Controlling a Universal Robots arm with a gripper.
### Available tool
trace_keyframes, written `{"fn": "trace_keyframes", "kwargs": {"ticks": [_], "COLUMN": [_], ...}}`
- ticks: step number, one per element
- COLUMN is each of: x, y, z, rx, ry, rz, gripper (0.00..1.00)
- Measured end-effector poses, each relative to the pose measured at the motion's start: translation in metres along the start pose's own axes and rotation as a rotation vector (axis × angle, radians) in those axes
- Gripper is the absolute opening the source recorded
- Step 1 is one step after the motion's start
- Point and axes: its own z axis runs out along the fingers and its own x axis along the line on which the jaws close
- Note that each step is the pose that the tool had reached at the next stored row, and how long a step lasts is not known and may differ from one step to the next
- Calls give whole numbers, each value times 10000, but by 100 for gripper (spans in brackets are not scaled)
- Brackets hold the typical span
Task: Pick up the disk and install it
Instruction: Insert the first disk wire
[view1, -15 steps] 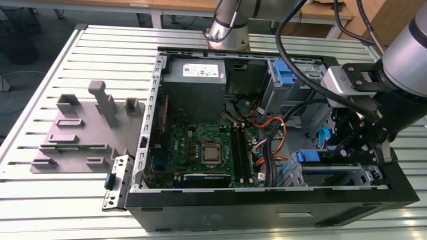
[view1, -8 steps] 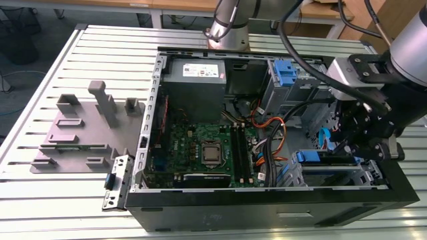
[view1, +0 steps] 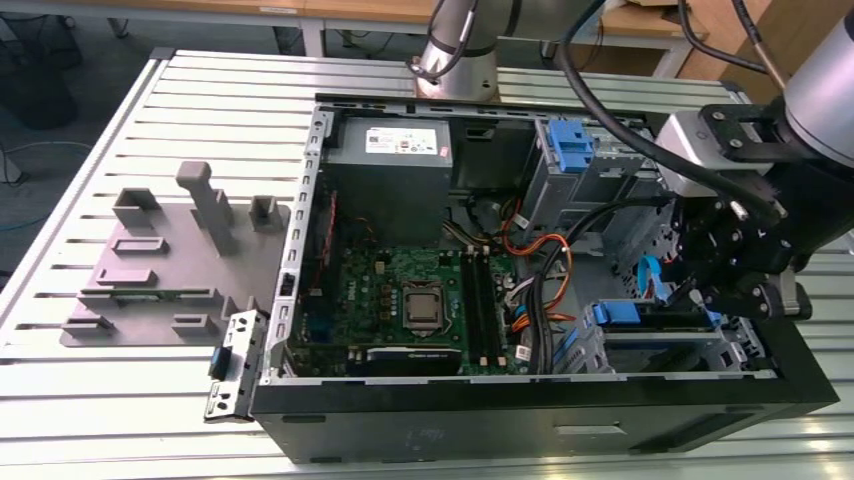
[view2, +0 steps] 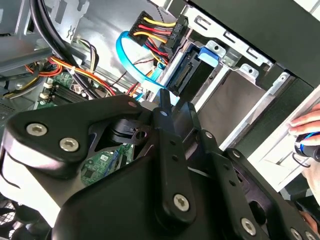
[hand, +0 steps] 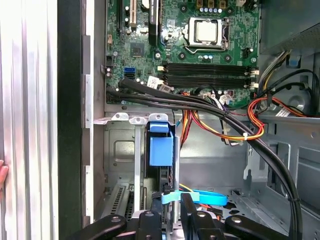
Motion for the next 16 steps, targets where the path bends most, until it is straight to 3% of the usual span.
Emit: {"fn": "trace_keyframes", "kwargs": {"ticks": [3, 9, 16], "x": [0, 1, -1], "y": [-16, -30, -167], "z": [6, 6, 12], "rx": [-484, -503, -503], "ry": [2, 3, 2], "rz": [31, 30, 31], "gripper": [29, 29, 29]}}
